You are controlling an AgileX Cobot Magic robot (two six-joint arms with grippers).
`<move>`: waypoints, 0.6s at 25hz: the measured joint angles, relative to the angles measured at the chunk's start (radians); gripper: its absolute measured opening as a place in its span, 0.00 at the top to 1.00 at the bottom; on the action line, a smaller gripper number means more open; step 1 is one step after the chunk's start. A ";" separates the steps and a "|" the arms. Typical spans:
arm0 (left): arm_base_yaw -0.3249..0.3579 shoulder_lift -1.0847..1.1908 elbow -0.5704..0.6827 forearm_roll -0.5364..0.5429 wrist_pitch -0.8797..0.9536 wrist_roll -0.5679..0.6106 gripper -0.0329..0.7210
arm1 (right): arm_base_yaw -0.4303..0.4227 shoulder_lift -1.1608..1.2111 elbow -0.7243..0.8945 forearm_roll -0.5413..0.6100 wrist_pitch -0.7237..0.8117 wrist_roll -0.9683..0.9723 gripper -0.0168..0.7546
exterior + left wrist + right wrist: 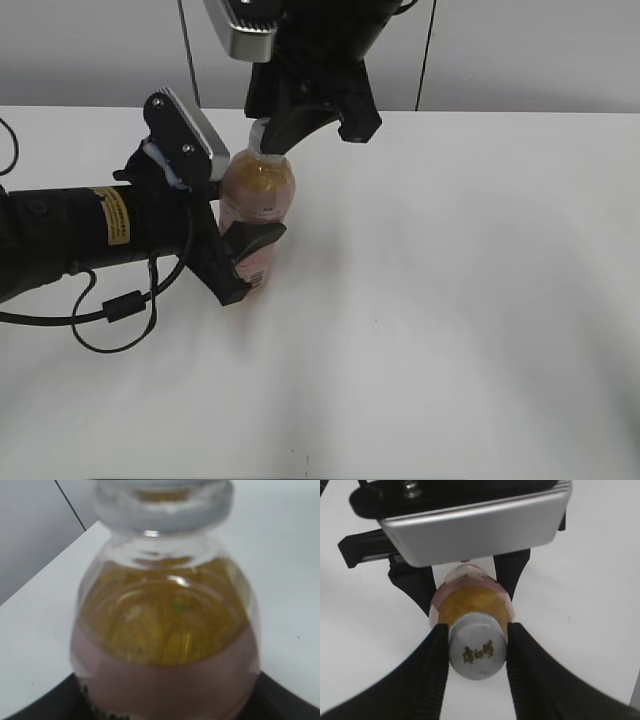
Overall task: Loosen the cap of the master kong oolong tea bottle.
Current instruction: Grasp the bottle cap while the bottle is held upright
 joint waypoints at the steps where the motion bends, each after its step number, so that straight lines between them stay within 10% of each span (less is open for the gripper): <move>1: 0.000 0.000 0.000 0.004 0.000 0.002 0.42 | 0.000 0.000 0.000 0.000 0.007 0.003 0.61; 15: -0.001 0.000 0.000 0.014 -0.017 0.010 0.42 | 0.000 -0.023 0.000 0.008 0.022 0.113 0.38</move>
